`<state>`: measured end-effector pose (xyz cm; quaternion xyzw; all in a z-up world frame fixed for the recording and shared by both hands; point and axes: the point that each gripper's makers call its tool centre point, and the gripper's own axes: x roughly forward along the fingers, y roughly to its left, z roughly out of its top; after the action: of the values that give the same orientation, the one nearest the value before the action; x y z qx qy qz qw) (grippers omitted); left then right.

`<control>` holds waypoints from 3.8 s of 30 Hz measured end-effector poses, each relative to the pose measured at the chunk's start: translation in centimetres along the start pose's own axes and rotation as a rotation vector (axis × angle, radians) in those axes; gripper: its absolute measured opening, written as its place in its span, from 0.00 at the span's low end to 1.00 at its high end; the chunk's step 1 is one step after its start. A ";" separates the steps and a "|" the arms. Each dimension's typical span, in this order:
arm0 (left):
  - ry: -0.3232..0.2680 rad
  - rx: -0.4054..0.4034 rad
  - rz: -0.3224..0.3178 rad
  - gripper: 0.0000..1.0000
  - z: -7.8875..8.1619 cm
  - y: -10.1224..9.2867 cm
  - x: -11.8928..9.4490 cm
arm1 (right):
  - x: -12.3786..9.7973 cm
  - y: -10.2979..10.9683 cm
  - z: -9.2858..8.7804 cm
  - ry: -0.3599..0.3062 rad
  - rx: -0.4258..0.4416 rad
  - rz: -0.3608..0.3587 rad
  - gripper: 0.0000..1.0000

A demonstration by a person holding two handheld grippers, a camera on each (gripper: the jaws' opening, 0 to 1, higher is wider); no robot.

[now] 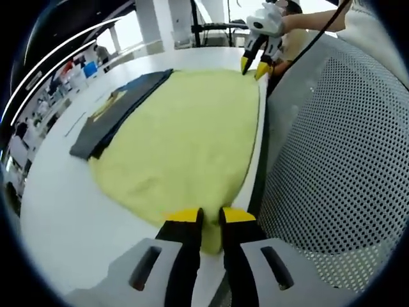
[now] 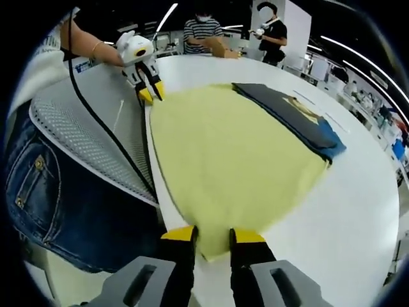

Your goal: Fold the garment on the visible template until the final outline fits inside the template.

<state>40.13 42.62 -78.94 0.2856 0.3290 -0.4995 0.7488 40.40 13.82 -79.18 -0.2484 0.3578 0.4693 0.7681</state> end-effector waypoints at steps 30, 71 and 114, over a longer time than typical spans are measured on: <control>0.012 -0.133 0.048 0.01 0.5 -0.3 -2.2 | -1.2 1.7 0.6 -0.041 0.053 -0.013 0.00; -0.026 -0.123 0.071 0.01 4.3 0.8 -6.5 | -4.7 1.2 3.5 -0.019 -0.094 -0.049 0.00; -0.140 -0.028 0.262 0.01 9.3 12.4 -6.8 | -4.7 -10.3 10.5 -0.103 -0.153 -0.315 0.00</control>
<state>51.76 43.63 -66.63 0.2798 0.2429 -0.4117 0.8326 51.60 14.31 -68.54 -0.3349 0.2377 0.3811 0.8283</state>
